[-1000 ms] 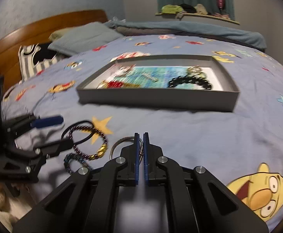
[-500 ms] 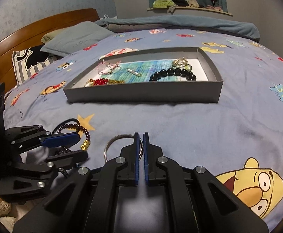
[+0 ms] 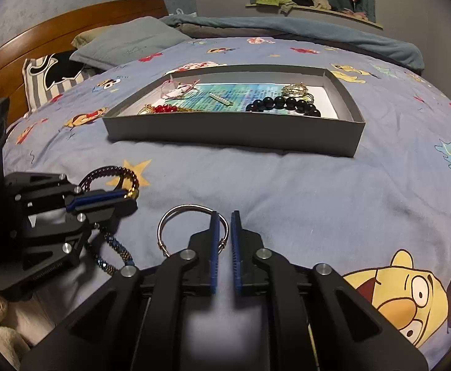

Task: Organize jewelry
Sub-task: 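Carry the bead bracelet over the tray while the right tool carries the silver hoop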

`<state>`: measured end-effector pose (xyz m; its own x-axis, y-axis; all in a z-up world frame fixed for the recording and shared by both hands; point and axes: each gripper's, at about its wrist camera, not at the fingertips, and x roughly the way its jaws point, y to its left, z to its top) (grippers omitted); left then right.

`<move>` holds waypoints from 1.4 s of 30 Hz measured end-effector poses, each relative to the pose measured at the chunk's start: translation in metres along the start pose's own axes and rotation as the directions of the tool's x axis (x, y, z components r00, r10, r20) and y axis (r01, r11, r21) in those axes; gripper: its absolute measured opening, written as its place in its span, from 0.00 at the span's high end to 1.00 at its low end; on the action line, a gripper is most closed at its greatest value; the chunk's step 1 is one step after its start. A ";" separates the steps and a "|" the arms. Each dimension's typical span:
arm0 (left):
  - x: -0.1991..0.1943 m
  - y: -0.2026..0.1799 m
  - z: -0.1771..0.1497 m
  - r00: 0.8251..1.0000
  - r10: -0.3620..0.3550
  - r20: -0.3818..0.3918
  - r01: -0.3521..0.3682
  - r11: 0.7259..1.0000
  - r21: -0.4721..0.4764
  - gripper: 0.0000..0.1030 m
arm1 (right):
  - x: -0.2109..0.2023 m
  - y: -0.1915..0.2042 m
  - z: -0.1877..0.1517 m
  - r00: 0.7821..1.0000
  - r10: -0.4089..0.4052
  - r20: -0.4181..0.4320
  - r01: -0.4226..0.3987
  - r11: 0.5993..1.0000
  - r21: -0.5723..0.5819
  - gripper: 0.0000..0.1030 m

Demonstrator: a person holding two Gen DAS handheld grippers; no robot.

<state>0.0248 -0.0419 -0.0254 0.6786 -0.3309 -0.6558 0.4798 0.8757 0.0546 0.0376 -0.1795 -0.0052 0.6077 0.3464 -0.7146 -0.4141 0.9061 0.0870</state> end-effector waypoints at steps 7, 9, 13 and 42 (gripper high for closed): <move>-0.003 -0.001 0.000 1.000 0.001 0.010 -0.001 1.000 0.009 0.93 | 0.001 0.001 -0.005 1.000 -0.004 -0.020 0.004 1.000 -0.025 0.82; -0.003 -0.001 0.000 1.000 0.002 0.010 -0.002 1.000 0.011 0.93 | 0.002 0.004 -0.006 1.000 -0.017 -0.022 0.017 0.999 -0.034 0.82; -0.004 -0.002 0.000 1.000 0.004 0.017 -0.004 1.000 0.013 0.93 | 0.005 0.011 -0.007 0.999 -0.037 -0.024 0.036 0.997 -0.063 0.93; -0.038 0.080 0.115 0.977 0.080 0.200 -0.068 0.995 -0.068 0.93 | -0.036 -0.023 0.124 0.913 -0.103 0.394 0.103 0.994 0.022 0.96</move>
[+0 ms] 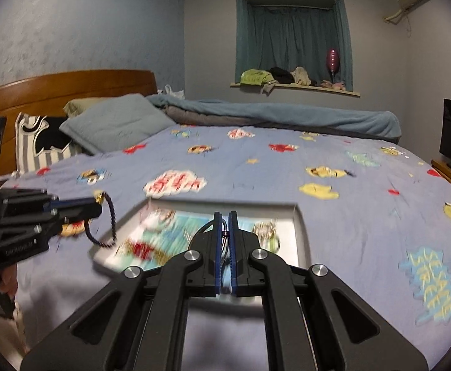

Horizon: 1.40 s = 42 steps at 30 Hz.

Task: Organize jewelry
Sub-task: 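Carry the bead bracelet over the tray while the right tool carries the silver hoop, then open the left tool over the tray while the right tool drops the hoop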

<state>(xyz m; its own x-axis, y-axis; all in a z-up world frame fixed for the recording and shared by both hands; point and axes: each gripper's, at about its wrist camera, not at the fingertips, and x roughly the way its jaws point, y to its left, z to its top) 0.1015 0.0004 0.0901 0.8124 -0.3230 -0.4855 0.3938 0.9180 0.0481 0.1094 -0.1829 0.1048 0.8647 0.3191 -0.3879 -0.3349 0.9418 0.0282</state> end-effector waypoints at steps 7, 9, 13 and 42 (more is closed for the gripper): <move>0.051 0.015 0.016 0.998 0.001 -0.055 -0.003 1.000 -0.030 0.93 | 0.058 -0.020 0.023 0.999 0.003 -0.037 -0.002 0.999 0.050 0.96; 0.071 0.015 0.011 0.995 -0.008 -0.098 0.004 0.999 -0.040 0.93 | 0.076 -0.024 0.019 0.998 0.007 -0.070 -0.003 0.998 0.062 0.96; 0.095 0.008 -0.005 0.985 -0.025 -0.171 0.023 1.000 -0.016 0.93 | 0.107 -0.023 0.007 0.986 0.007 -0.166 0.003 0.998 0.059 0.96; 0.138 0.030 -0.038 0.948 -0.085 -0.307 0.060 0.994 -0.090 0.93 | 0.161 0.002 -0.019 0.934 -0.045 -0.353 0.077 0.994 0.078 0.96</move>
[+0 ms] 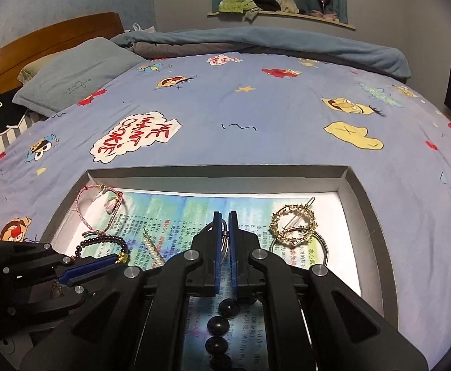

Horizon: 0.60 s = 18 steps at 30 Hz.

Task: Organize jewelry
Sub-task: 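Open the left tool over the tray while the right tool drops the hoop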

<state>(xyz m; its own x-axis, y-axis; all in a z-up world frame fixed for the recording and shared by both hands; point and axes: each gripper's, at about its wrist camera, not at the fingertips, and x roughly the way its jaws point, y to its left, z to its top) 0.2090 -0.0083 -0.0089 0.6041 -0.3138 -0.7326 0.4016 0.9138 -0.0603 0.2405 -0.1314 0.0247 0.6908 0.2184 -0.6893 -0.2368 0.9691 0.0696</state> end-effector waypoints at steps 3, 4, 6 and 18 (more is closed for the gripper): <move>0.000 0.000 0.000 1.000 0.008 -0.003 -0.008 1.000 0.003 0.93 | 0.000 -0.001 0.000 1.000 0.002 0.002 -0.002 1.000 0.004 0.95; 0.000 0.000 0.000 1.000 0.012 -0.005 -0.012 1.000 0.006 0.91 | -0.001 -0.001 0.000 1.000 0.002 0.005 -0.002 1.000 0.007 0.95; -0.001 -0.002 0.001 1.000 0.023 -0.005 -0.023 1.000 0.013 0.87 | -0.003 -0.003 0.001 1.000 0.010 0.005 -0.010 1.000 0.015 0.89; -0.056 -0.010 -0.004 0.986 0.126 0.111 -0.126 0.992 0.000 0.29 | -0.063 -0.024 0.007 0.992 -0.036 0.122 0.025 0.996 0.090 0.43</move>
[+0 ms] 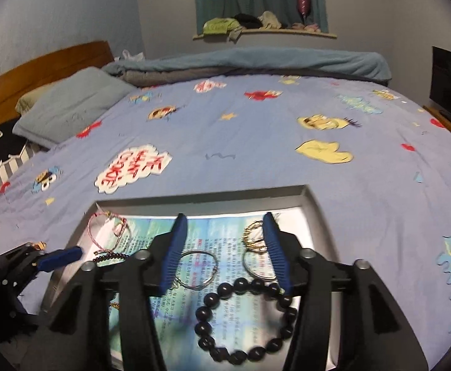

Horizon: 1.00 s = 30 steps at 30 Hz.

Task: Organize jewelry
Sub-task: 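Open the left tool over the tray while the right tool drops the hoop, then move both open tools back to the black hair tie and blue bracelet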

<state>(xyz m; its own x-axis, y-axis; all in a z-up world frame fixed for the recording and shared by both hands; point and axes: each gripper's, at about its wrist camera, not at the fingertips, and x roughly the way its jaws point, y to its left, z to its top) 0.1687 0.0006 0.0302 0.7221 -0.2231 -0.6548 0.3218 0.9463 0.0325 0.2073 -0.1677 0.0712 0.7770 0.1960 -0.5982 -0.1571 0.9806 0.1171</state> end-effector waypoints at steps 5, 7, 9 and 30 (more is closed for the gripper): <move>-0.034 0.001 -0.005 0.997 0.069 0.046 -0.068 0.997 -0.023 0.17 | -0.034 -0.009 0.001 0.999 0.000 0.037 -0.001 0.999 0.039 0.28; -0.045 0.001 -0.008 0.995 0.083 0.046 -0.082 0.996 -0.031 0.15 | -0.048 -0.007 0.000 0.999 0.001 0.050 -0.003 1.000 0.030 0.24; -0.058 0.002 -0.010 0.993 0.103 0.051 -0.101 0.994 -0.038 0.14 | -0.066 -0.005 -0.005 0.998 0.013 0.063 -0.014 1.000 0.014 0.19; -0.107 0.012 -0.099 0.992 0.123 0.021 -0.118 0.983 -0.140 0.11 | -0.131 0.031 -0.126 0.996 0.088 0.032 -0.087 0.996 -0.036 0.15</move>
<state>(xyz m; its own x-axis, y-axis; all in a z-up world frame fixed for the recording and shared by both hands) 0.0347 0.0584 0.0258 0.7690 -0.1103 -0.6297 0.1449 0.9894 0.0036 0.0239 -0.1631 0.0536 0.7793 0.2819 -0.5597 -0.2461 0.9590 0.1404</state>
